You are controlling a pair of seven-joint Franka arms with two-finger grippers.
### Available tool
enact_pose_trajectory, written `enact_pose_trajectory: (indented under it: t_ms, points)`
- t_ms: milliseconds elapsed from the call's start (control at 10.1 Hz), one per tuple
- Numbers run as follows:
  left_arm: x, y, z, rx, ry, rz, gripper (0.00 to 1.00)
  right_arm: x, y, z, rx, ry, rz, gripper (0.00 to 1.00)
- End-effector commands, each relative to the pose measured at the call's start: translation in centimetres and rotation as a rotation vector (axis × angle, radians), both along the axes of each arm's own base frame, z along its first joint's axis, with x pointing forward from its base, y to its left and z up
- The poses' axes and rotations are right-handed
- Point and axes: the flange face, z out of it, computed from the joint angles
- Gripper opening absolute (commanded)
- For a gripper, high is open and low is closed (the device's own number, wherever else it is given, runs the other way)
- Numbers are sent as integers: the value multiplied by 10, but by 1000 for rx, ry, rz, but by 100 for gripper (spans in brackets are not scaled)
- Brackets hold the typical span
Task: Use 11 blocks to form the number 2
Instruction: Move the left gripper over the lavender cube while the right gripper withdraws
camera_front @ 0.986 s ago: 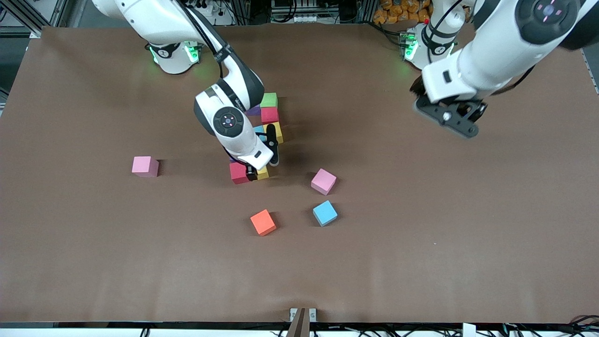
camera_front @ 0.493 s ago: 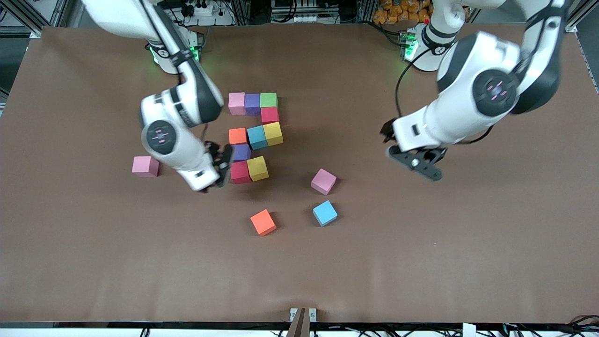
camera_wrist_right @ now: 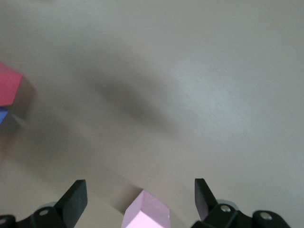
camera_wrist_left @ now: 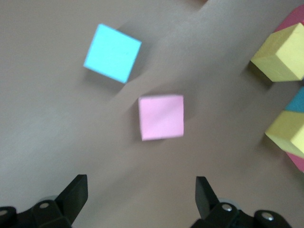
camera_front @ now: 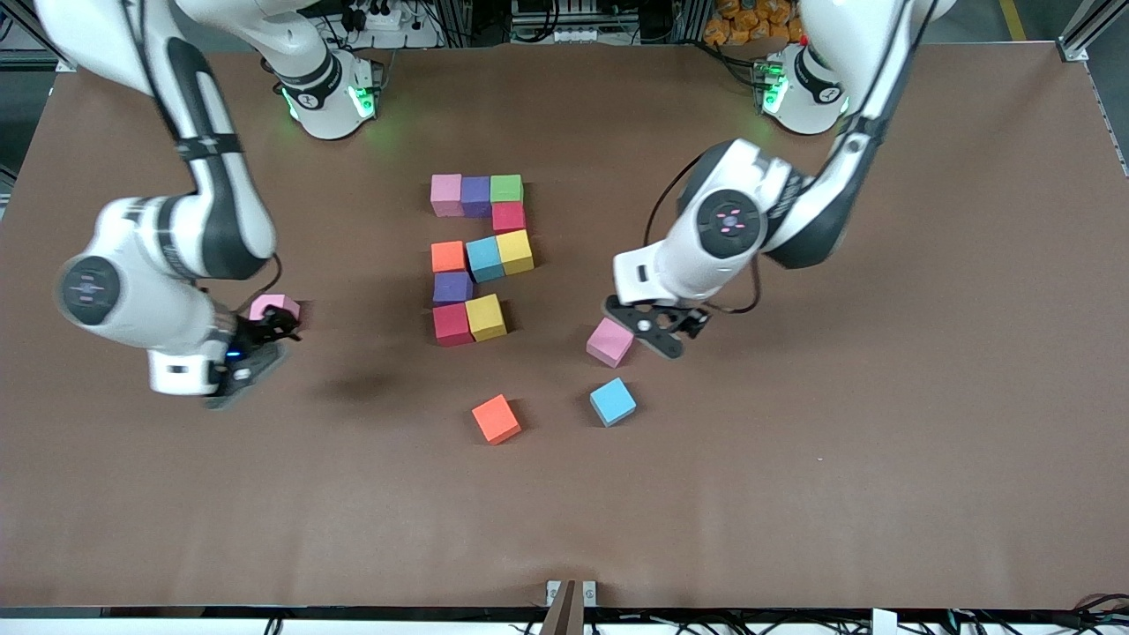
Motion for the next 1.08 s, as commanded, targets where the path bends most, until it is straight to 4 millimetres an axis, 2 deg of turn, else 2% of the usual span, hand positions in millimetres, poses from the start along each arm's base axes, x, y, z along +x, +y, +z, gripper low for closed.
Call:
enact_pose_trajectory:
  t_ms: [0,99,296,394,592,789,986]
  points:
    - [-15,-3,-42,-12,-69,-9,100,-13,-31,44,52,-21,-259,100]
    - [-20,-8,-62,-21,-90,-15,100,-16,-47,65,59,-49,-336,100]
    - [-32,-32,-98,-43,-124,-37,100,-35,-74,124,76,-96,-419,100]
    - [-32,-34,-103,-55,-141,-32,100,-47,-80,153,85,-114,-457,100]
    - [-29,-33,-102,-54,-146,-36,100,-67,-85,192,96,-117,-535,100]
    - [-24,-29,-103,-45,-162,-56,100,-72,-91,224,87,-77,-561,100]
    - [-21,-29,-103,-31,-179,-66,100,-77,-92,240,48,-53,-547,100]
